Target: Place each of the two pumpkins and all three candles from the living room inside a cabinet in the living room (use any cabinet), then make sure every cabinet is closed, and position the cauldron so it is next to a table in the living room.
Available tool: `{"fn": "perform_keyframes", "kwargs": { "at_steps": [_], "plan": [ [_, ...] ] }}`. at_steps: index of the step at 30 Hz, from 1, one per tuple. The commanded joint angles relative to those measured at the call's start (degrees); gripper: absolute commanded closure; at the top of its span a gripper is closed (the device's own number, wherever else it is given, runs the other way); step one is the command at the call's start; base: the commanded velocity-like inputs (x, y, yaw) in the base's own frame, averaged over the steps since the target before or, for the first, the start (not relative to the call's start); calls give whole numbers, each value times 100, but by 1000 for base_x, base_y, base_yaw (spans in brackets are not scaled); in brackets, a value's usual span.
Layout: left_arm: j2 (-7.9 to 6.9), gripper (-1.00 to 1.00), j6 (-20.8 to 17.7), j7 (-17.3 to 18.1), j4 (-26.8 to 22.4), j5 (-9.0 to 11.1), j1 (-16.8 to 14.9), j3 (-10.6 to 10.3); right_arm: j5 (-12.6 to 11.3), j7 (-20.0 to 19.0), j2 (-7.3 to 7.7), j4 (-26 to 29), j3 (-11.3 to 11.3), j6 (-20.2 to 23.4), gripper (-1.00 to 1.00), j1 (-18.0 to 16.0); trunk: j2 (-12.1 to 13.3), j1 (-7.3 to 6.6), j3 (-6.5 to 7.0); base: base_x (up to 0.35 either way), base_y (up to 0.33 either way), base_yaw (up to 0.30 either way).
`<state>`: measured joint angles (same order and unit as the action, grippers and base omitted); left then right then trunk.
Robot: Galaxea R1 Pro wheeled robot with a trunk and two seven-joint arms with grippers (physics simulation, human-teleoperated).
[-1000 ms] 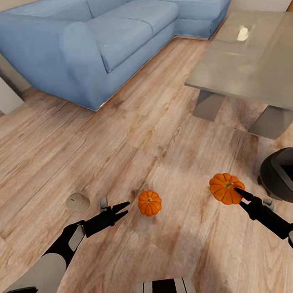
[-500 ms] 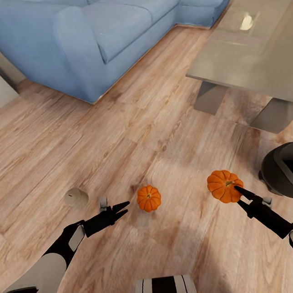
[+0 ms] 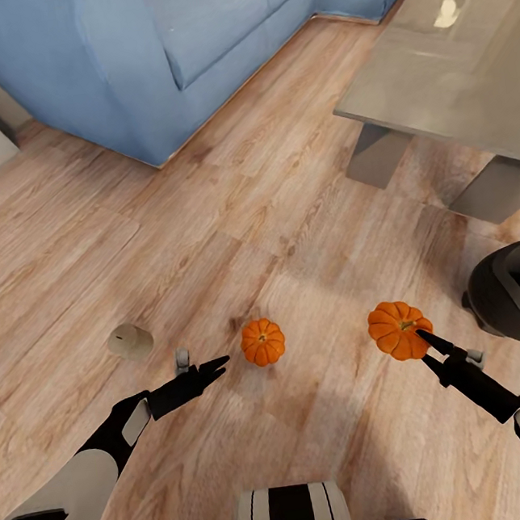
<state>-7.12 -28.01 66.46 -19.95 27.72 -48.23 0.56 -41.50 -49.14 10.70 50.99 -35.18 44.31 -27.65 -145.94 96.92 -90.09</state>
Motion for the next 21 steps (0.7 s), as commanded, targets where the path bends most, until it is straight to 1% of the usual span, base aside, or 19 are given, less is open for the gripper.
{"fn": "perform_keyframes", "kwargs": {
  "at_steps": [1, 7, 21],
  "plan": [
    [0, -100, -57, 17, 0, 15, -2, 5, -31, -10, -2, -1, -9, 42, 100, -4, -1, -1, -3, 0, 0, 0],
    [0, -100, -50, 34, 0, 20, -2, 37, -27, -12, -3, -1, 10, 41, 100, -4, -1, -1, -3, 0, 0, 0],
    [-3, -100, -44, 51, -5, 68, -2, 74, -26, -13, -6, -1, 26, 42, 100, -4, -20, 35, -313, 0, 0, 0]
  ]
}}
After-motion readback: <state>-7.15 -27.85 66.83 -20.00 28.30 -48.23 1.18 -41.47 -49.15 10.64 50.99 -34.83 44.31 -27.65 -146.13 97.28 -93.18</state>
